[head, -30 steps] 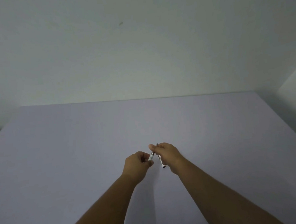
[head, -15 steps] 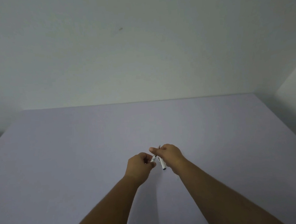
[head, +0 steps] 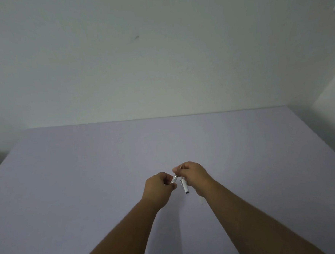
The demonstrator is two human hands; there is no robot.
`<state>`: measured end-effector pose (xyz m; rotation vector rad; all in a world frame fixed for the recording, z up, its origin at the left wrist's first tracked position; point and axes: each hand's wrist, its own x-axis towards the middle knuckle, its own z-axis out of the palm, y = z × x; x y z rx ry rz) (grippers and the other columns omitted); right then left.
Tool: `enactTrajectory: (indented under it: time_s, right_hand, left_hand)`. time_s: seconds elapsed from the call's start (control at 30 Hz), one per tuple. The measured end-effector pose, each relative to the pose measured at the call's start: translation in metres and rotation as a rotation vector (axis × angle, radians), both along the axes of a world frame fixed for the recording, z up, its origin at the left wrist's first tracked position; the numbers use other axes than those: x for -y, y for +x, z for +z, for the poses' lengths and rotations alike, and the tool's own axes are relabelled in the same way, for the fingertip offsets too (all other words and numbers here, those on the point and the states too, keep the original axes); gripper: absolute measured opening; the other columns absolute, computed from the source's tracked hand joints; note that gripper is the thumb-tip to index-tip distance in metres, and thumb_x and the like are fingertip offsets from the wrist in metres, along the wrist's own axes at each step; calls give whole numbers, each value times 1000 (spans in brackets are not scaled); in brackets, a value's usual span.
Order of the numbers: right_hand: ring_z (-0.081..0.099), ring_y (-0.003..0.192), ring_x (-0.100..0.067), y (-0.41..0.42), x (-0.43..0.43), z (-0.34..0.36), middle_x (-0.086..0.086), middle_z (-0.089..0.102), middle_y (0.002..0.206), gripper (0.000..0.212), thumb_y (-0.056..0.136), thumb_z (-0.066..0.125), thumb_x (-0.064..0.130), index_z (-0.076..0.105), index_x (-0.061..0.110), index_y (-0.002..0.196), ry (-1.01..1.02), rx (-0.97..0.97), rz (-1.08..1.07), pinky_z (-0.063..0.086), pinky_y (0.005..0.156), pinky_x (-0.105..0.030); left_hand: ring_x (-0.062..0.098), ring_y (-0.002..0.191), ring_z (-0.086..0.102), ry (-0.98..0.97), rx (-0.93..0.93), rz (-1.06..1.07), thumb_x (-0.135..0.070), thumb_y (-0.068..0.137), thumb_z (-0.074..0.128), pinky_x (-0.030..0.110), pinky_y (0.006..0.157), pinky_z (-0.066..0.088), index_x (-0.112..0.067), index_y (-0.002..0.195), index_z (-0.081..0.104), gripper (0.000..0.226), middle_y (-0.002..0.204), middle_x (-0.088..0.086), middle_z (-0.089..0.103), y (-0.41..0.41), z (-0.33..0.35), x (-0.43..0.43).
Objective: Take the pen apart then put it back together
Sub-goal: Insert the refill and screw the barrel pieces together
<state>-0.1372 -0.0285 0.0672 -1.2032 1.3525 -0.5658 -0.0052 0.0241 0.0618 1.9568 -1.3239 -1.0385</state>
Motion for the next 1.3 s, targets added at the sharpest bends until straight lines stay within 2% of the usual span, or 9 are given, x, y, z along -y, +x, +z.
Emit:
enactTrajectory:
  time_s: [0.1, 0.23, 0.4, 0.53, 0.67, 0.8, 0.97, 1.13, 1.3]
  right_hand:
    - [37, 55, -13, 0, -1, 2, 2, 42, 62, 44, 75, 70, 46, 46, 10, 68, -29, -130, -32, 32, 55, -25]
    - [46, 61, -12, -4, -2, 6, 3, 60, 76, 12, 84, 65, 30, 67, 20, 77, 41, 98, -8, 38, 53, -21]
    - [47, 58, -12, -2, -1, 5, 3, 56, 68, 32, 77, 69, 44, 58, 15, 69, 25, -71, -47, 38, 55, -24]
    - [46, 59, -11, -3, -1, 7, 3, 61, 76, 12, 82, 66, 29, 66, 20, 73, 53, 109, -42, 38, 52, -20]
    - [46, 55, -12, -1, 1, 7, 2, 57, 67, 36, 77, 69, 46, 55, 15, 63, 12, -107, -48, 36, 54, -24]
    - [46, 62, -12, -4, 2, 5, 1, 60, 78, 16, 82, 66, 31, 64, 17, 75, 57, 95, -56, 38, 55, -23]
    - [53, 64, -14, -2, 5, 5, 0, 61, 75, 32, 77, 69, 45, 58, 16, 68, 24, -133, -24, 42, 59, -25]
    - [54, 71, -17, -2, 4, 3, -2, 63, 79, 12, 82, 68, 28, 66, 18, 74, 44, 74, -42, 44, 60, -25]
    - [59, 80, -25, 2, 5, 2, -8, 68, 83, 12, 79, 72, 23, 67, 17, 70, 44, 21, -97, 52, 76, -38]
  left_hand:
    - [15, 67, 58, 2, 1, -14, -18, 80, 69, 21, 60, 46, -21, 82, 63, 7, 73, -4, 61, -2, 0, -1]
    - [17, 68, 59, -11, -7, 16, -17, 80, 70, 21, 58, 46, -17, 86, 65, 7, 76, -2, 63, -1, 4, 2]
    - [15, 67, 58, -6, -9, -8, -17, 80, 69, 21, 58, 46, -19, 82, 63, 7, 74, -3, 61, -4, 6, 2]
    - [15, 65, 57, -15, -13, 4, -17, 80, 69, 22, 58, 46, -18, 82, 64, 6, 74, -3, 61, -4, 7, 3]
    - [10, 62, 54, -10, -3, -13, -18, 80, 69, 18, 55, 41, -21, 78, 61, 9, 70, -7, 58, -6, 5, 1]
    - [9, 59, 53, -9, -20, 0, -18, 79, 69, 19, 53, 41, -22, 77, 62, 9, 69, -8, 57, -6, 5, 3]
    - [5, 60, 51, -4, 22, -41, -20, 80, 69, 17, 54, 39, -27, 71, 57, 17, 68, -10, 56, -9, 4, 3]
    - [8, 61, 53, -9, 17, -8, -19, 80, 69, 18, 56, 42, -22, 77, 61, 9, 69, -8, 58, -9, 4, 6]
    - [12, 60, 54, 2, 1, 2, -18, 79, 69, 23, 56, 46, -21, 74, 60, 11, 68, -5, 58, -10, 2, 6]
